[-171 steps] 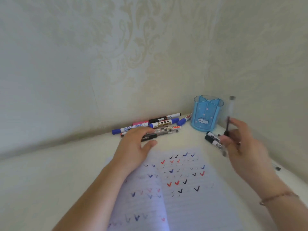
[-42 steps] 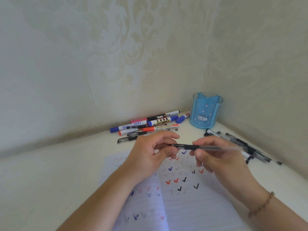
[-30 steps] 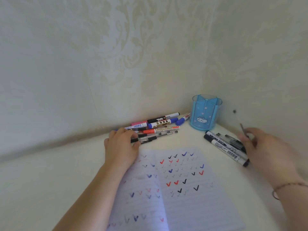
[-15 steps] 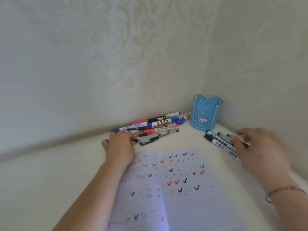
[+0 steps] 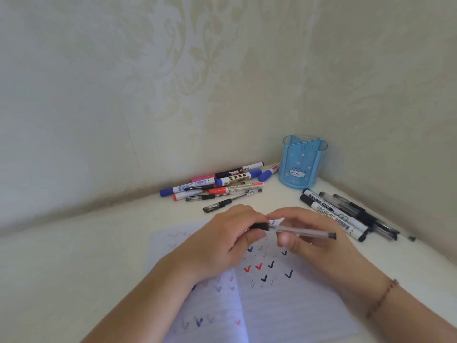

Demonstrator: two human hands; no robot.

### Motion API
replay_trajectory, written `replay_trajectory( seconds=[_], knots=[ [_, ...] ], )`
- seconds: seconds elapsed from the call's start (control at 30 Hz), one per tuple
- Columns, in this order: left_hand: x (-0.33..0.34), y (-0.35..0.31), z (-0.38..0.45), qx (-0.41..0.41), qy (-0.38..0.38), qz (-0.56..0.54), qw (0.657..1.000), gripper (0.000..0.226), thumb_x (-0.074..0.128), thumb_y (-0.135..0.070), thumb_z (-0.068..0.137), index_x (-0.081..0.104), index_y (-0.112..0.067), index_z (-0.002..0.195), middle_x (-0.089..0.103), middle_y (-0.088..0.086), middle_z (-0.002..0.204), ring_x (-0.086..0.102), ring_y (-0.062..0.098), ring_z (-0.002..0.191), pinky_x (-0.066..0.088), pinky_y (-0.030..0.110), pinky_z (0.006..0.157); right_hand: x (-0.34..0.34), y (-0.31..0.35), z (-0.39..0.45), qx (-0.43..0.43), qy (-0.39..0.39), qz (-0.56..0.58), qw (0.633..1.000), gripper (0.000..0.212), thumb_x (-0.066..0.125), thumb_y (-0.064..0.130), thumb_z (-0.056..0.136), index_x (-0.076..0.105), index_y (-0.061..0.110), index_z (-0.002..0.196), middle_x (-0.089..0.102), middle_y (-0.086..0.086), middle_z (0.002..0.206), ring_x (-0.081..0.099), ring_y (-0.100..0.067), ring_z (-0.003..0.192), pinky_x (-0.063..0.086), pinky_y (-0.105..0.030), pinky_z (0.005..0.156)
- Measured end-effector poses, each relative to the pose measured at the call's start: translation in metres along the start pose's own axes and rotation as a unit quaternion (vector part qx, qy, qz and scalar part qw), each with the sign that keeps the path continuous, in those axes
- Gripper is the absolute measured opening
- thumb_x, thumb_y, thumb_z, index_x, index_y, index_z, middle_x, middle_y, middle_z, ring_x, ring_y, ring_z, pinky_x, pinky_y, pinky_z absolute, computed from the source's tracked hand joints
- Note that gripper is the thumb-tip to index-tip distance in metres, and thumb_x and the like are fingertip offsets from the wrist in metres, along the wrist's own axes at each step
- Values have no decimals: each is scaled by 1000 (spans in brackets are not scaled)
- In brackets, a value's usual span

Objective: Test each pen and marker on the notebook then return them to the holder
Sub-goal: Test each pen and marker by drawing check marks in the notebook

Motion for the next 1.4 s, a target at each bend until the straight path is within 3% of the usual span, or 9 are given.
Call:
replay_trajectory(
  seconds=[0.27,0.47,0.63,0.73,0.83,0.93,1.07,1.27,1.4],
  knots=[
    [3,-1,2,-6,39,-6,999,14,54,-19,98,65,-11,96,58,-11,76,52,5,68,44,21,62,6,9,-6,-13,-4,-3,1000,4,71,33,80,71,30,83,72,-9,76,68,-22,65,54,-40,62],
    [3,-6,2,-11,48,-8,999,17,48,-33,98,63,-25,100,54,-23,76,53,-5,67,42,16,60,4,15,-7,-20,2,-9,1000,6,71,20,83,70,25,80,72,-3,71,69,-20,66,55,-28,62],
    [0,-3,2,-14,40,2,999,23,50,-44,98,65,-28,106,66,-12,79,61,6,67,49,30,58,3,20,-8,-32,0,-16,999,6,69,33,81,70,27,83,72,-6,73,69,-21,65,55,-39,62],
    [-2,3,0,-52,31,-19,998,32,57,-57,88,55,-37,112,54,-9,71,48,8,63,39,20,59,-3,19,-9,-18,-22,33,999,6,66,20,84,71,24,85,72,-9,71,65,-19,62,48,-25,56],
    [-10,12,-7,-106,2,-85,991,23,47,-34,95,46,-33,118,53,-8,79,46,10,67,39,21,64,-14,18,-10,8,-57,71,996,23,58,8,85,73,22,94,75,-10,76,66,-23,64,42,-26,50],
    [-15,20,-10,-133,-23,-81,988,33,33,-13,100,40,-34,125,59,-14,100,55,18,78,47,33,74,-19,9,-8,75,-83,67,991,18,74,1,78,72,19,76,71,-8,64,59,-17,48,39,-28,45],
    [-14,22,-7,-155,-34,-102,982,42,52,-9,99,43,-42,123,66,-18,112,64,4,103,49,23,94,-7,6,-11,121,-34,73,989,29,71,-6,78,63,16,61,58,-11,45,45,-18,36,37,-23,39],
    [-17,28,-6,-158,-87,-95,979,45,75,-8,83,61,-45,105,71,-20,99,68,-2,92,53,20,88,4,-3,-19,147,-44,18,988,43,76,3,76,45,10,47,48,0,37,29,-16,40,21,-22,42],
    [-17,26,-4,-99,-83,-48,990,30,75,-5,82,73,-26,103,66,-13,101,66,6,91,52,19,84,9,-3,-17,134,-17,-45,990,50,72,-3,76,40,16,42,45,8,37,30,-4,39,24,-17,43]
  ],
)
Point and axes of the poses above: each hand's wrist, its own z-axis towards the middle knuckle, its own x-axis out of the palm, y = z × x, the point moved 5 cm from there along z, towards the middle knuckle
